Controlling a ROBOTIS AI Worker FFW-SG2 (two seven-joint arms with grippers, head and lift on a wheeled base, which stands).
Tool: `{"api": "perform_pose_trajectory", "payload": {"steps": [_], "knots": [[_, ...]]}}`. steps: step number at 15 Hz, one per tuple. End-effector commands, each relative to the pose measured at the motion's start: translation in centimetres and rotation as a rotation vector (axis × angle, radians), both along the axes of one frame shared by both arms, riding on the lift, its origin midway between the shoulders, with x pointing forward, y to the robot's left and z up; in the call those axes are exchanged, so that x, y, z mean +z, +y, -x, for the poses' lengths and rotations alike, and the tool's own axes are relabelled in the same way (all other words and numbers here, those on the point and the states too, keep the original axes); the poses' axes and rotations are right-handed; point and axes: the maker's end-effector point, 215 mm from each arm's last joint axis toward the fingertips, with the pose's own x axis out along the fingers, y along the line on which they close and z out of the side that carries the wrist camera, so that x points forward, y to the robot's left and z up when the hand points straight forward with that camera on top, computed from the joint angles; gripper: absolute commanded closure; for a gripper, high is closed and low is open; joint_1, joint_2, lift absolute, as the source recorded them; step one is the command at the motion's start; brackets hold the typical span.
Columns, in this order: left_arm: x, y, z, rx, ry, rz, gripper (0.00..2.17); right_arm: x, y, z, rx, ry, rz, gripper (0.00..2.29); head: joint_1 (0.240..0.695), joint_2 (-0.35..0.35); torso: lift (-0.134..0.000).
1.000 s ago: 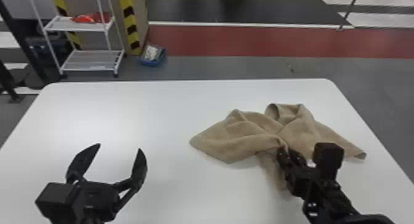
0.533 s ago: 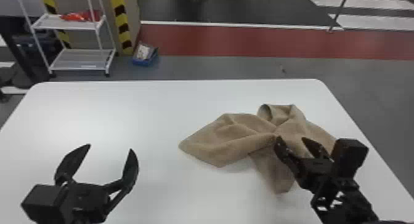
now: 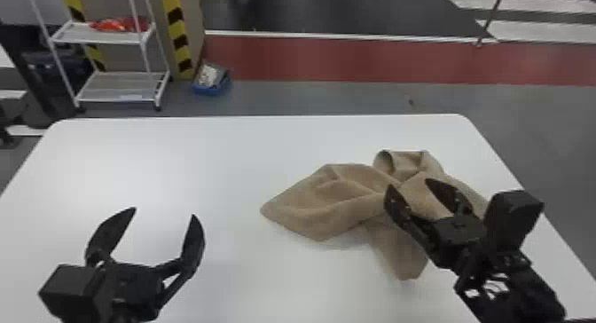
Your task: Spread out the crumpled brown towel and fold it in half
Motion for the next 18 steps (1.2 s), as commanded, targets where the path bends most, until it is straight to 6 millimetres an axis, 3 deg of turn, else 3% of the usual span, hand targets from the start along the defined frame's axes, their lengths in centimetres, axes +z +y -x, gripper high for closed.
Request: {"api": "perform_pose_trajectory", "payload": {"steps": [1,3,4,7,10,13,15,17,18], "knots": [[-0.1,-0.1,0.0,0.0,0.002,0.0,0.07,-0.2,3.7,0.5,0.104,-0.005,0.098,0.65,0.695,-0.027,-0.125],[-0.3,0.0,0.1,0.0,0.005,-0.001,0.07,-1.4,7.2,1.6,0.217,0.02,0.222,0.68,0.695,0.028,-0.125],[-0.3,0.0,0.0,0.002,0.005,-0.002,0.07,-2.2,7.9,2.1,0.249,0.047,0.263,0.68,0.695,0.028,-0.125],[-0.5,0.3,0.1,0.006,0.006,-0.004,0.07,-4.1,5.5,3.1,0.221,0.153,0.454,0.67,0.695,0.083,-0.125],[-0.7,0.2,-0.1,0.003,0.006,-0.004,0.07,-4.5,3.3,3.5,0.173,0.187,0.603,0.67,0.695,0.055,-0.125],[-0.5,-0.6,-0.2,-0.01,0.003,0.003,0.07,-4.7,3.5,3.0,0.182,0.189,0.613,0.67,0.695,0.03,-0.125],[-0.6,-0.4,0.0,-0.006,0.005,0.003,0.07,-6.0,4.0,2.3,0.195,0.218,0.639,0.67,0.695,0.021,-0.125],[-0.6,0.0,0.0,0.0,0.005,-0.002,0.07,-7.0,4.5,1.9,0.205,0.235,0.687,0.29,0.695,0.025,-0.125],[-0.6,0.0,0.1,0.002,0.007,-0.001,0.07,-6.9,4.9,1.6,0.209,0.228,0.703,0.28,0.695,0.028,-0.125]]}}
